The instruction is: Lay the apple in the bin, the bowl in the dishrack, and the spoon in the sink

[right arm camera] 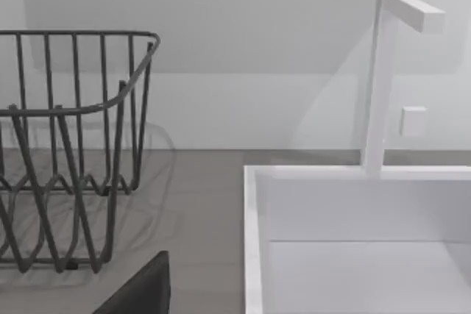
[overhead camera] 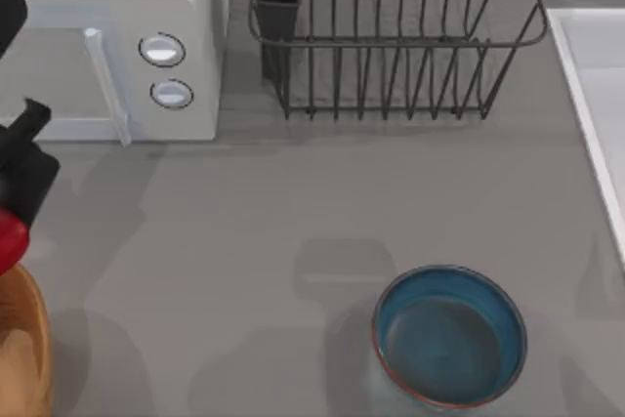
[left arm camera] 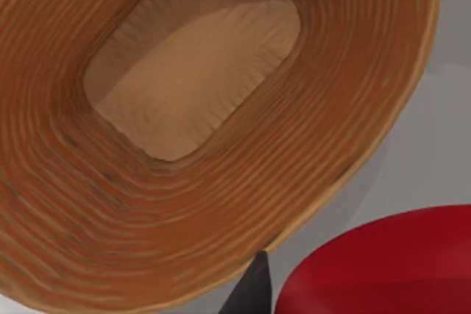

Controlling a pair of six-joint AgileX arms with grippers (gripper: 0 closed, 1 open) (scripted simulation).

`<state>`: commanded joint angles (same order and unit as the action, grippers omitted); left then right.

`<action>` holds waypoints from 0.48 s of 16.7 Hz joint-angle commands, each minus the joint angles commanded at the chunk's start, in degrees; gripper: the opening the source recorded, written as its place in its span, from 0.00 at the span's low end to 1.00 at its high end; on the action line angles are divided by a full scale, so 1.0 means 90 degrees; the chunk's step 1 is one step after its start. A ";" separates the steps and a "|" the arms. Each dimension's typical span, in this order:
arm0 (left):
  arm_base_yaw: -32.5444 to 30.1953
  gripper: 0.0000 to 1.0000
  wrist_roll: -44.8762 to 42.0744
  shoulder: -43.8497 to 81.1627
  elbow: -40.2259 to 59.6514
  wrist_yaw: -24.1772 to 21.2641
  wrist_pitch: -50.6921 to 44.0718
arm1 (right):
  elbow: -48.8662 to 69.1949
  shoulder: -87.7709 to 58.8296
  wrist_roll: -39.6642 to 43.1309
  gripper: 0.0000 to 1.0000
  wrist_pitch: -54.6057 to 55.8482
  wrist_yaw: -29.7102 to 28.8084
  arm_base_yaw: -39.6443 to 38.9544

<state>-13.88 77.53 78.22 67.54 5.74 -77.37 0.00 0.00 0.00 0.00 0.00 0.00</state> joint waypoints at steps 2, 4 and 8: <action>0.0254 0.00 0.0862 -0.0567 -0.0447 0.0085 -0.0005 | 0.0000 0.0000 0.0000 1.00 0.0000 0.0000 0.0000; 0.0449 0.00 0.1458 -0.1006 -0.0790 0.0151 -0.0008 | 0.0000 0.0000 0.0000 1.00 0.0000 0.0000 0.0000; 0.0587 0.00 0.1850 -0.1319 -0.1033 0.0199 -0.0012 | 0.0000 0.0000 0.0000 1.00 0.0000 0.0000 0.0000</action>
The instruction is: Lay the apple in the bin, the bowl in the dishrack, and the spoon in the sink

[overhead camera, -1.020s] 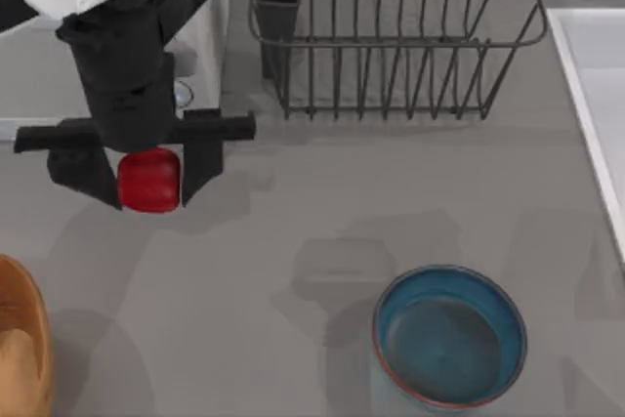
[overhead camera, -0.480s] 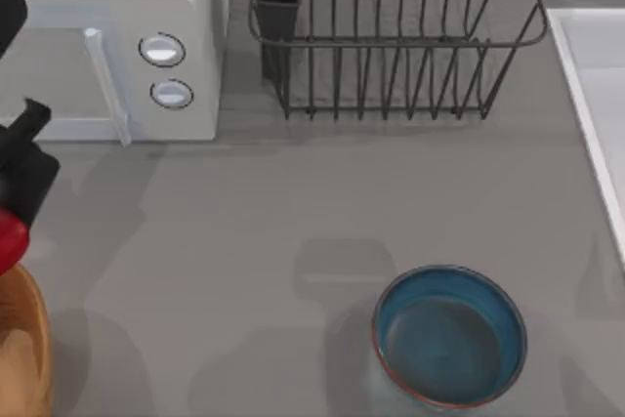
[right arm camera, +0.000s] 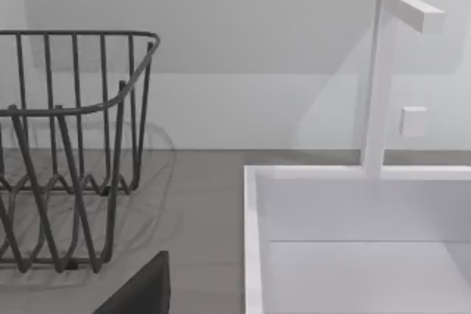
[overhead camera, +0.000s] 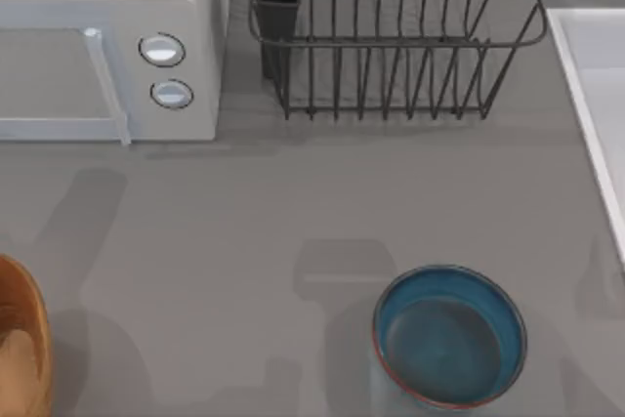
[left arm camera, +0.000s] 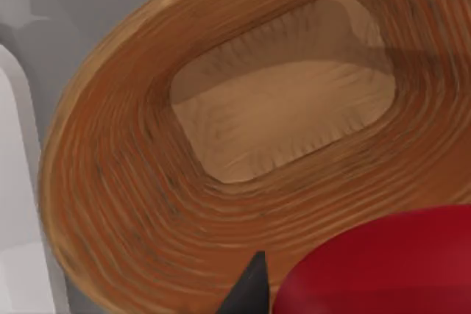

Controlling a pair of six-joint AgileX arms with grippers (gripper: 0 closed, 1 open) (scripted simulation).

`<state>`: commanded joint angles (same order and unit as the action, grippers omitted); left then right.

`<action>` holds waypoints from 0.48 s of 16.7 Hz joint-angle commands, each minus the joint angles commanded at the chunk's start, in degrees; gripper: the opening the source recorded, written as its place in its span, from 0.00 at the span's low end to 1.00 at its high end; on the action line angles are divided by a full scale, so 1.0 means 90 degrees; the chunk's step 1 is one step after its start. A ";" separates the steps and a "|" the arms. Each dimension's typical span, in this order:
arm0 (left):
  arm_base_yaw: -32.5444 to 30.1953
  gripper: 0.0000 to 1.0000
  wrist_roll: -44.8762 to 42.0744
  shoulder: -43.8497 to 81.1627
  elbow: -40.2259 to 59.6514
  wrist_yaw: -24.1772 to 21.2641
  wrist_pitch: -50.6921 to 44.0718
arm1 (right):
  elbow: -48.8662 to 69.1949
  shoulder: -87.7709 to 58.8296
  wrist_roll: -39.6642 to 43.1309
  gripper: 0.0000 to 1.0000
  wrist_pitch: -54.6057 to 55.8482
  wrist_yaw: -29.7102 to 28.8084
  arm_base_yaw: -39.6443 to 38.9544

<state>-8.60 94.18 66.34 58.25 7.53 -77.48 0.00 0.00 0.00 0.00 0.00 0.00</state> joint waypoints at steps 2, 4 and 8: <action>0.0000 0.00 0.0000 0.0000 0.0000 0.0000 0.0000 | 0.0000 0.0000 0.0000 1.00 0.0000 0.0000 0.0000; -0.0027 0.00 -0.0027 0.0027 0.0000 -0.0010 0.0021 | 0.0000 0.0000 0.0000 1.00 0.0000 0.0000 0.0000; 0.0109 0.00 -0.0156 0.0068 -0.0613 -0.0010 0.0739 | 0.0000 0.0000 0.0000 1.00 0.0000 0.0000 0.0000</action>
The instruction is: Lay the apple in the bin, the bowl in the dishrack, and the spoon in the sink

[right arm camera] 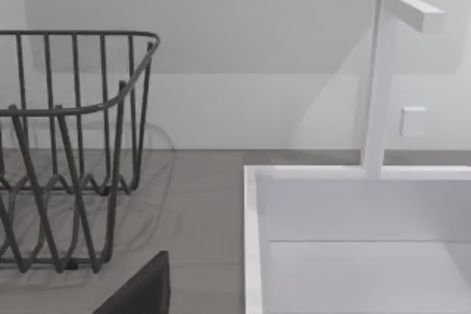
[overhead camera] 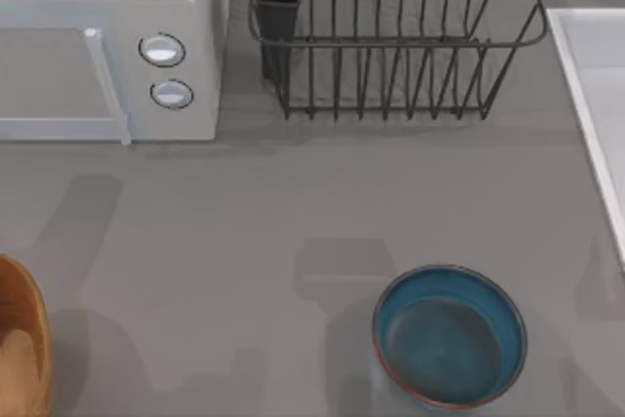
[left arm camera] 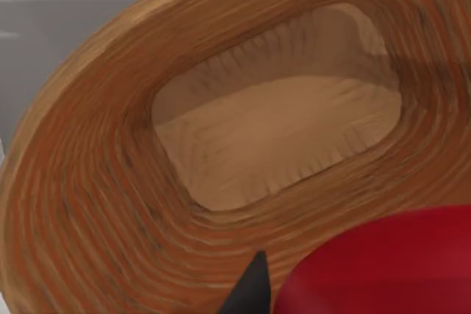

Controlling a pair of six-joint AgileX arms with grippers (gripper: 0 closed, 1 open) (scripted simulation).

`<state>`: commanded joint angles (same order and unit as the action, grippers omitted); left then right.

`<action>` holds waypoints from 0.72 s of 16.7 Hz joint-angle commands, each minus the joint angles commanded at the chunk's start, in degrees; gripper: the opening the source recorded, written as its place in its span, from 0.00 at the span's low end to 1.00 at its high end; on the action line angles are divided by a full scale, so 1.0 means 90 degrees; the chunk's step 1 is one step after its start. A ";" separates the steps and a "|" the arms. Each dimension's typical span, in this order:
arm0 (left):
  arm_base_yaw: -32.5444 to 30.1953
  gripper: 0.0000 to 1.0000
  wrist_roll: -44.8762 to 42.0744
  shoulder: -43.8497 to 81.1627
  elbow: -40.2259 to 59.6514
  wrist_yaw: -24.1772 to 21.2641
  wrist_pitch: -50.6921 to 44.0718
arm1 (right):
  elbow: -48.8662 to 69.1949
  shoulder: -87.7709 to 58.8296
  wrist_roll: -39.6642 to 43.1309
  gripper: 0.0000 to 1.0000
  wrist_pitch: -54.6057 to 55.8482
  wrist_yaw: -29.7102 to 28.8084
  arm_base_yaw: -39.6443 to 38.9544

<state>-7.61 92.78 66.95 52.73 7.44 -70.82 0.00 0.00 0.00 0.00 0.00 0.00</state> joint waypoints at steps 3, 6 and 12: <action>0.0146 0.00 -0.0118 0.0092 -0.0704 -0.0007 0.0815 | 0.0000 0.0000 0.0000 1.00 0.0000 0.0000 0.0000; 0.0218 0.00 -0.0177 0.0133 -0.1021 -0.0016 0.1138 | 0.0000 0.0000 0.0000 1.00 0.0000 0.0000 0.0000; 0.0218 0.23 -0.0177 0.0133 -0.1021 -0.0016 0.1138 | 0.0000 0.0000 0.0000 1.00 0.0000 0.0000 0.0000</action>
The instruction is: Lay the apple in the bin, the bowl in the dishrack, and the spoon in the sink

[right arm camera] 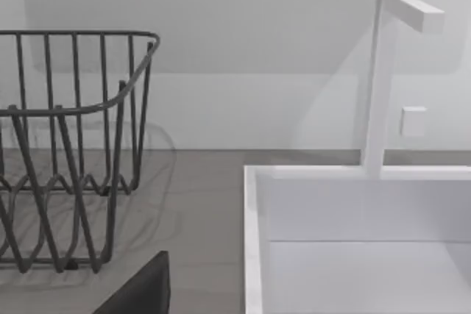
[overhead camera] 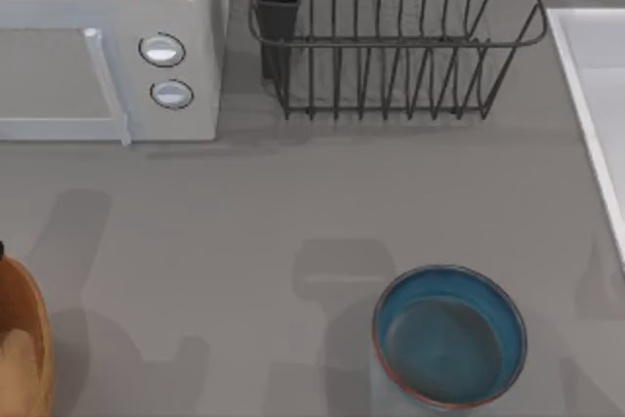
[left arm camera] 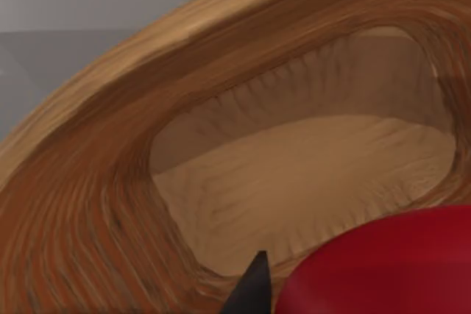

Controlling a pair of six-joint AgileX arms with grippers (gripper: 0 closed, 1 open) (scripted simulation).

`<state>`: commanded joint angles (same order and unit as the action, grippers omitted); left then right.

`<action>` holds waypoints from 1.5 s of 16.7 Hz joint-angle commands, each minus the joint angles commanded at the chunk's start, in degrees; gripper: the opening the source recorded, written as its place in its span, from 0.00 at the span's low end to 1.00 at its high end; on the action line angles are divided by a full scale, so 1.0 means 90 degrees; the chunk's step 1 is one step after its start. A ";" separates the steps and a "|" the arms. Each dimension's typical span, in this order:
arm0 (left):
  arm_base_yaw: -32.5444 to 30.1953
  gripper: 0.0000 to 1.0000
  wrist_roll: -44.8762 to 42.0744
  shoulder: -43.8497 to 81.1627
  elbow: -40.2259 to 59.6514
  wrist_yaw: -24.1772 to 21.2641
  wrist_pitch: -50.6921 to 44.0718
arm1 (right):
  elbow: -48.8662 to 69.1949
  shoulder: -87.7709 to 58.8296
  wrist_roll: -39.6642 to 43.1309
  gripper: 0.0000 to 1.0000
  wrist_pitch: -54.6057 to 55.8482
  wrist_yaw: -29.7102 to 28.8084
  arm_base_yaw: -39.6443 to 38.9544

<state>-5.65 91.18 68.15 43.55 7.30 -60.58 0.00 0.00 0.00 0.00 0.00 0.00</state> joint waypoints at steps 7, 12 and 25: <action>0.0000 0.75 0.0000 0.0000 0.0000 0.0000 0.0000 | 0.0000 0.0000 0.0000 1.00 0.0000 0.0000 0.0000; 0.0000 1.00 0.0000 0.0000 0.0000 0.0000 0.0000 | 0.0000 0.0000 0.0000 1.00 0.0000 0.0000 0.0000; 0.0056 1.00 -0.1008 -0.0755 -0.0488 -0.0093 0.0689 | 0.0000 0.0000 0.0000 1.00 0.0000 0.0000 0.0000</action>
<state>-5.15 82.11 61.36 39.16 6.47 -54.38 0.00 0.00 0.00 0.00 0.00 0.00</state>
